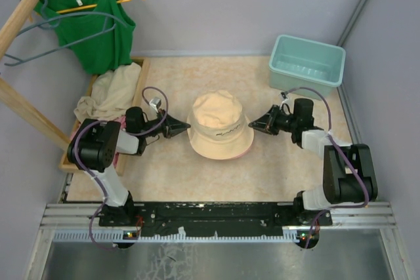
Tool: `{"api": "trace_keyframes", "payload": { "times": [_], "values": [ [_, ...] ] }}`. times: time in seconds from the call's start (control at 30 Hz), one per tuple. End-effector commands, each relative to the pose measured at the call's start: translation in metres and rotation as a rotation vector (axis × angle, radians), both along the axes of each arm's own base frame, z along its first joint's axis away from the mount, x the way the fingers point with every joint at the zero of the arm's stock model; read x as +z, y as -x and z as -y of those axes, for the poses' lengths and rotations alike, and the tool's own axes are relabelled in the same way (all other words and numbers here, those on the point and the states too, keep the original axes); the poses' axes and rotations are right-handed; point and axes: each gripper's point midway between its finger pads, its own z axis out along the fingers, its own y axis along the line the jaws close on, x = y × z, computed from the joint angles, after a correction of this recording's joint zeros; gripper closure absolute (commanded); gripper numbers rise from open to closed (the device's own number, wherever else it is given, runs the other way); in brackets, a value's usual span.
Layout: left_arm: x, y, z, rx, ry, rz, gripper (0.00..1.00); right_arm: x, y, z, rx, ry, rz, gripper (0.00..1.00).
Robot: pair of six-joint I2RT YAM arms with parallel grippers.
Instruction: Stack the hats
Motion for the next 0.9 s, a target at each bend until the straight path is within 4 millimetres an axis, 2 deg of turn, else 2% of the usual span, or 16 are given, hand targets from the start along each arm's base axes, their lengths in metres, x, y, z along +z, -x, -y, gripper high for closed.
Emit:
{"api": "trace_keyframes", "payload": {
  "times": [0.0, 0.17, 0.27, 0.3, 0.37, 0.43, 0.53, 0.63, 0.7, 0.73, 0.83, 0.87],
  "values": [
    [-0.036, 0.012, -0.002, -0.020, -0.064, -0.073, 1.00, -0.052, 0.023, 0.020, -0.040, 0.146, -0.121, 1.00],
    [-0.039, 0.011, -0.002, -0.025, -0.070, -0.073, 1.00, -0.054, 0.022, 0.021, -0.040, 0.159, -0.121, 1.00],
    [-0.027, 0.007, 0.000, -0.041, -0.054, -0.041, 0.99, -0.043, 0.018, 0.018, -0.035, 0.142, -0.099, 1.00],
    [-0.021, 0.005, 0.001, -0.044, -0.049, -0.023, 0.96, -0.038, 0.015, 0.017, -0.035, 0.140, -0.088, 1.00],
    [-0.009, 0.000, 0.001, -0.039, -0.061, 0.003, 0.78, -0.024, 0.010, 0.016, -0.042, 0.128, -0.057, 1.00],
    [-0.001, -0.008, -0.001, -0.022, -0.092, 0.030, 0.66, -0.013, 0.006, 0.015, -0.051, 0.113, -0.035, 0.83],
    [0.011, -0.020, -0.009, 0.017, -0.136, 0.062, 0.54, -0.004, 0.002, 0.018, -0.067, 0.122, -0.021, 0.66],
    [0.019, -0.029, -0.021, 0.073, -0.165, 0.082, 0.48, -0.007, 0.004, 0.024, -0.079, 0.159, -0.025, 0.60],
    [0.024, -0.035, -0.029, 0.107, -0.181, 0.092, 0.47, -0.015, 0.010, 0.025, -0.069, 0.173, -0.051, 0.63],
    [0.025, -0.038, -0.034, 0.128, -0.194, 0.096, 0.46, -0.020, 0.016, 0.024, -0.063, 0.169, -0.075, 0.69],
    [0.028, -0.049, -0.050, 0.218, -0.249, 0.090, 0.45, -0.032, 0.035, 0.014, -0.041, 0.138, -0.124, 0.98],
    [0.031, -0.051, -0.056, 0.244, -0.267, 0.095, 0.45, -0.034, 0.041, 0.008, -0.028, 0.129, -0.128, 1.00]
  ]
}}
